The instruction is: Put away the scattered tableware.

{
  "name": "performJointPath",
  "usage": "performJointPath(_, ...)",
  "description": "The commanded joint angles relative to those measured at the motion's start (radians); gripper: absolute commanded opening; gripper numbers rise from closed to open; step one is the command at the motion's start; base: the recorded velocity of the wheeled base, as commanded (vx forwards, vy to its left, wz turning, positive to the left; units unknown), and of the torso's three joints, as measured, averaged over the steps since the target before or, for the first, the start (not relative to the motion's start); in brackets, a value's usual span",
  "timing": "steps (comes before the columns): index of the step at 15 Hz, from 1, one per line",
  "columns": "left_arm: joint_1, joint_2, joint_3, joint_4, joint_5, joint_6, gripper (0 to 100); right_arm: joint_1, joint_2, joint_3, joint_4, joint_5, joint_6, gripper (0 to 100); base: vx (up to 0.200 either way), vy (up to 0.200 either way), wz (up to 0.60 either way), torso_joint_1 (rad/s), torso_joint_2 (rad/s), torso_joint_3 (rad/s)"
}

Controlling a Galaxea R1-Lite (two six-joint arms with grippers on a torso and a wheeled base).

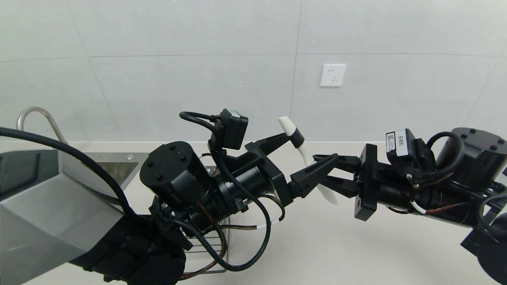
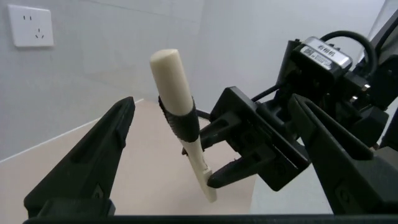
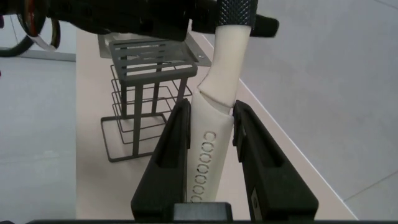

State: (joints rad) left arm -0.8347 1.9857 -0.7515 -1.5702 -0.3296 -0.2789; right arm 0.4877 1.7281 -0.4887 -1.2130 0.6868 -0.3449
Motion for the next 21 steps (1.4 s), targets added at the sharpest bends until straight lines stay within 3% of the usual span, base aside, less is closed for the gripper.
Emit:
performJointPath(1, 0.000, -0.001, -0.031, -0.001, 0.000, 0.000, 100, 0.002, 0.002, -0.011, -0.002, 0.000, 0.000, 0, 0.000, 0.000, 0.00, 0.000, 0.00, 0.000)
performJointPath(2, 0.000, -0.001, -0.046, -0.001, 0.000, 0.000, 100, 0.002, 0.002, -0.013, -0.002, 0.000, 0.000, 0, 0.000, 0.000, 0.00, 0.000, 0.00, 0.000)
performJointPath(3, 0.000, -0.001, -0.051, -0.001, 0.000, -0.002, 0, 0.000, 0.002, -0.019, -0.013, 0.000, 0.001, 0, 0.000, 0.000, 0.00, 0.000, 0.00, 0.000)
performJointPath(10, -0.001, -0.010, -0.057, -0.001, 0.003, 0.000, 0, 0.026, 0.005, -0.074, -0.019, 0.000, 0.012, 0, 0.000, 0.000, 0.00, 0.000, 0.00, 0.000)
performJointPath(11, -0.001, -0.010, -0.057, -0.001, 0.004, 0.000, 0, 0.029, 0.004, -0.077, -0.023, 0.000, 0.012, 100, 0.000, 0.000, 0.00, 0.000, 0.00, 0.000)
performJointPath(17, 0.002, -0.031, -0.055, -0.001, 0.049, 0.001, 0, 0.032, -0.041, -0.005, -0.025, 0.000, 0.012, 100, 0.000, 0.000, 0.00, 0.000, 0.00, 0.000)
performJointPath(21, 0.012, -0.050, -0.052, -0.001, 0.066, 0.001, 0, -0.029, -0.148, 0.122, -0.026, 0.000, 0.010, 100, 0.000, 0.000, 0.00, 0.000, 0.00, 0.000)
